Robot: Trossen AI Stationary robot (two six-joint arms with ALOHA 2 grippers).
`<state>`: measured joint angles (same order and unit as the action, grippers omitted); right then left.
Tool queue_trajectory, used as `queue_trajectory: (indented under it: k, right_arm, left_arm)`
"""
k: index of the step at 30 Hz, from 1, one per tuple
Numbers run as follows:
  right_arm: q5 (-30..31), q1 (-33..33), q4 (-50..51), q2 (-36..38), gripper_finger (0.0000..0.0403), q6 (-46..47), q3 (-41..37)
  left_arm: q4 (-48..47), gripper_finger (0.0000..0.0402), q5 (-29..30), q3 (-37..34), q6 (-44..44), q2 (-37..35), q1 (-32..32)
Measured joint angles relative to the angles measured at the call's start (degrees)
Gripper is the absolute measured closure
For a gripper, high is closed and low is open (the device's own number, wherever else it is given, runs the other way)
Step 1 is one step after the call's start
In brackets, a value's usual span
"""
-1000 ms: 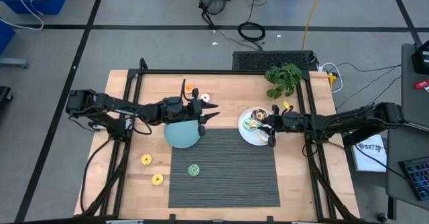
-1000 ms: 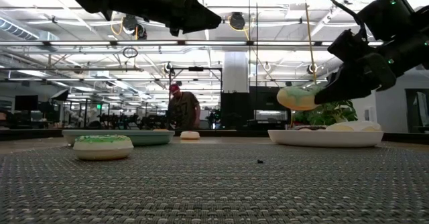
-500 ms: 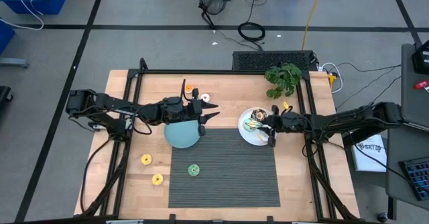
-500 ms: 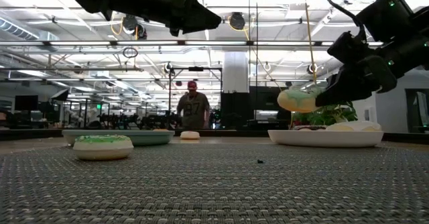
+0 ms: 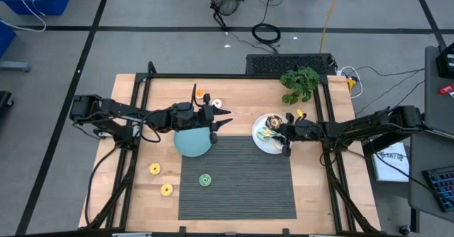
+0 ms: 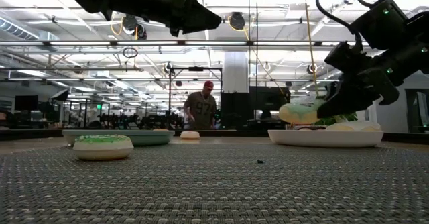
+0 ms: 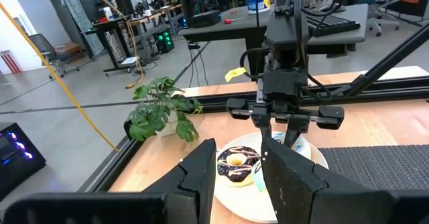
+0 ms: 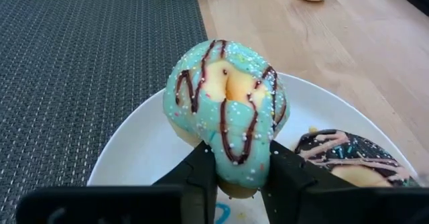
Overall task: Pick & Place donuts
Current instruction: Put the large blue donut on the white plate, then put the small green donut on the blue plate
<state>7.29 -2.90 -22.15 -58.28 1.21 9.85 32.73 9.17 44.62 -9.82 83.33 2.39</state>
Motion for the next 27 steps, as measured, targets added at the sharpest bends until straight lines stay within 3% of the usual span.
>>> queue_trajectory:
  k: [10,14,27]
  right_arm:
    - [0.00,0.00,-0.41,0.11,0.0193,0.18,0.00]
    - [0.00,0.00,-0.38,0.11,0.0160,1.10,0.00]
    - [-0.04,0.00,3.40,8.30,0.0150,1.16,0.00]
  left_arm:
    - [-0.09,0.0277,0.00,0.00,0.00,0.00,0.00]
    - [-0.14,0.0277,0.00,0.00,0.00,0.00,0.00]
    - [-2.19,0.0277,-0.02,0.00,0.96,0.02,0.00]
